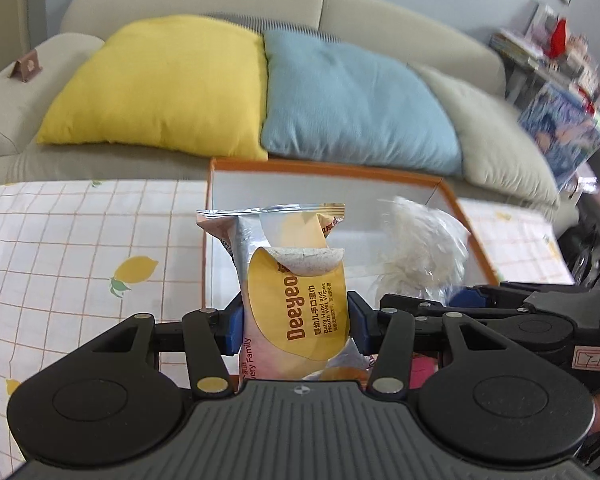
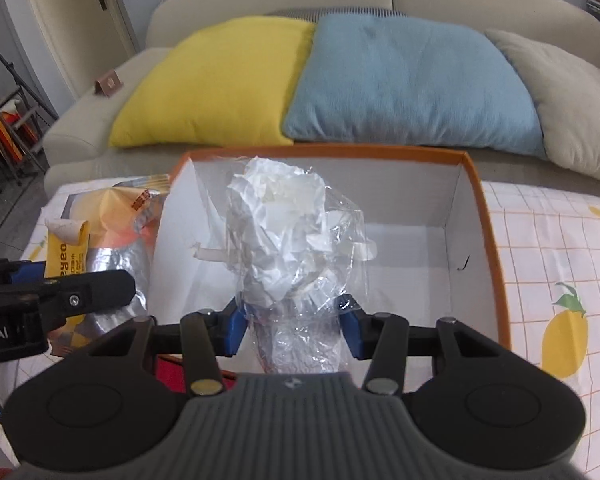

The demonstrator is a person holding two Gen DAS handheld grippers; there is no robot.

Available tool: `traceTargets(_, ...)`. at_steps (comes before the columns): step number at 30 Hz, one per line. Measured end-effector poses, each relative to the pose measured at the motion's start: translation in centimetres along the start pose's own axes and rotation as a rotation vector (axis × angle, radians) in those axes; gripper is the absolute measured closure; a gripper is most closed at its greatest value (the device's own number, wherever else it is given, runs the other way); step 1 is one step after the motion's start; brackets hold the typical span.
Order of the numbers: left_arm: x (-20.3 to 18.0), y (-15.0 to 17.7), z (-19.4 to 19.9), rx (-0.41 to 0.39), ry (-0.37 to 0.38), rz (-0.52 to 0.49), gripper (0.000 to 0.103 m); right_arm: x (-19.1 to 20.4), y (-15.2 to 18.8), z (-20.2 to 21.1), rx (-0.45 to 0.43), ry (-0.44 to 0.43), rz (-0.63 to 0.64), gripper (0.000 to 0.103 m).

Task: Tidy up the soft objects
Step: 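Carry both items into the orange-rimmed box and open both grippers, then move both grippers back from the box toward the table items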

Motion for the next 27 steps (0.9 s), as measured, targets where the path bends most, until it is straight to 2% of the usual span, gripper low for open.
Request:
traceTargets(4,-0.1,-0.2,-1.8,0.049,-0.034,-0.031,0.046,-0.2,-0.1,-1.6,0.055,0.000,-0.002,0.055)
traceTargets(11,-0.1,-0.9,-2.8,0.064,-0.049,-0.041,0.046,-0.1,-0.3,-3.7,0.127,0.009,0.006,0.054)
traceTargets(19,-0.3,-1.5,-4.4,0.084,-0.128,-0.062,0.046,0.2,0.2,-3.0,0.106,0.043,0.035,0.043)
traceTargets(21,-0.3,-1.4,-4.5,0.081,-0.131,-0.057,0.044,0.2,0.6,-2.2,0.088,0.060,0.055,0.037)
traceTargets(25,-0.6,-1.2,-4.4,0.075,-0.163,-0.071,0.036,0.3,0.9,-1.3,0.056,0.100,0.094,0.032)
traceTargets(27,-0.9,-1.1,-4.3,0.073,-0.161,-0.084,0.025,0.3,0.9,-1.1,0.048,0.109,0.100,0.032)
Point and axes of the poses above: each gripper's, at about its wrist camera, not at the fingertips, and z roughly against the way its jaws point, x to its left, y to its underside, the point moved 2 cm from there along -z, roughly the way its jaws point, and after that the axes turned 11 degrees about x, right-handed, at the moved point
